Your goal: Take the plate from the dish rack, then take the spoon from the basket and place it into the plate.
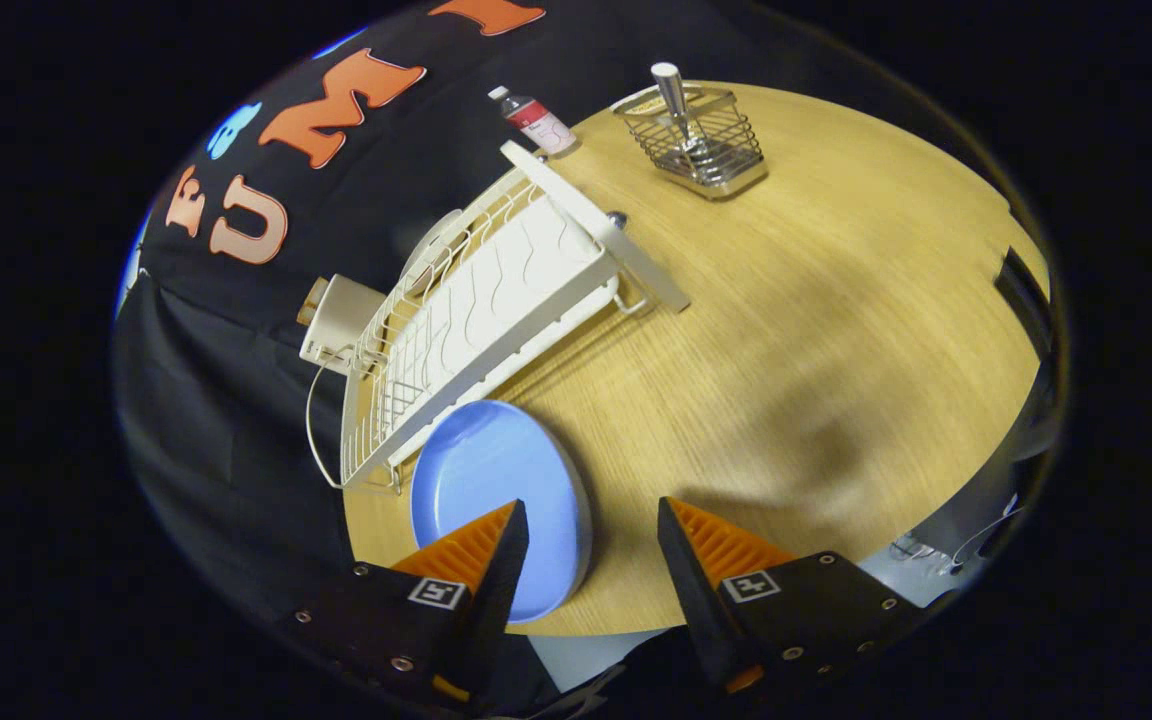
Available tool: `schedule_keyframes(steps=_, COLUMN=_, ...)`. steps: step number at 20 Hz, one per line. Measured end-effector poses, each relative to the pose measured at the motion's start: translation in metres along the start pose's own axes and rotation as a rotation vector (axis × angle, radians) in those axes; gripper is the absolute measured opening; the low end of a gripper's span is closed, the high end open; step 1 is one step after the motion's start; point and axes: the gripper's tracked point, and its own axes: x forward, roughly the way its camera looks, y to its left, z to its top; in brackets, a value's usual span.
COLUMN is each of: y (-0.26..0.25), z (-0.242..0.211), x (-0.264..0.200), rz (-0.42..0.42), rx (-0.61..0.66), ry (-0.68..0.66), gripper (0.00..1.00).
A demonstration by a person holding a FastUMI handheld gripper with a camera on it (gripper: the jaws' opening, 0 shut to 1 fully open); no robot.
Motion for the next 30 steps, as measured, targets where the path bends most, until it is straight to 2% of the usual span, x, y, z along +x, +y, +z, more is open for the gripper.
schedule_keyframes(steps=3, y=-0.022, z=0.051, x=-0.025, rz=-0.074, rx=-0.055, ry=-0.142, gripper=0.99)
schedule_keyframes(steps=11, y=-0.043, z=0.182, x=-0.072, rz=-0.235, rx=-0.357, ry=-0.494, gripper=0.98)
schedule_keyframes(steps=14, y=-0.043, z=0.217, x=-0.068, rz=-0.262, rx=-0.453, ry=-0.587, gripper=0.99)
schedule_keyframes(steps=17, y=-0.043, z=0.232, x=-0.05, rz=-0.25, rx=-0.528, ry=-0.602, gripper=0.96)
schedule_keyframes(steps=19, y=-0.047, z=0.235, x=-0.038, rz=-0.254, rx=-0.581, ry=-0.596, gripper=0.88)
schedule_keyframes(steps=25, y=-0.052, z=0.249, x=-0.01, rz=-0.22, rx=-0.676, ry=-0.596, gripper=0.55)
schedule_keyframes(steps=27, y=-0.051, z=0.251, x=-0.004, rz=-0.2, rx=-0.69, ry=-0.591, gripper=0.42)
schedule_keyframes(steps=28, y=-0.052, z=0.249, x=0.0, rz=-0.194, rx=-0.696, ry=-0.583, gripper=0.3)
schedule_keyframes(steps=30, y=-0.056, z=0.256, x=-0.002, rz=-0.217, rx=-0.726, ry=-0.605, gripper=0.15)
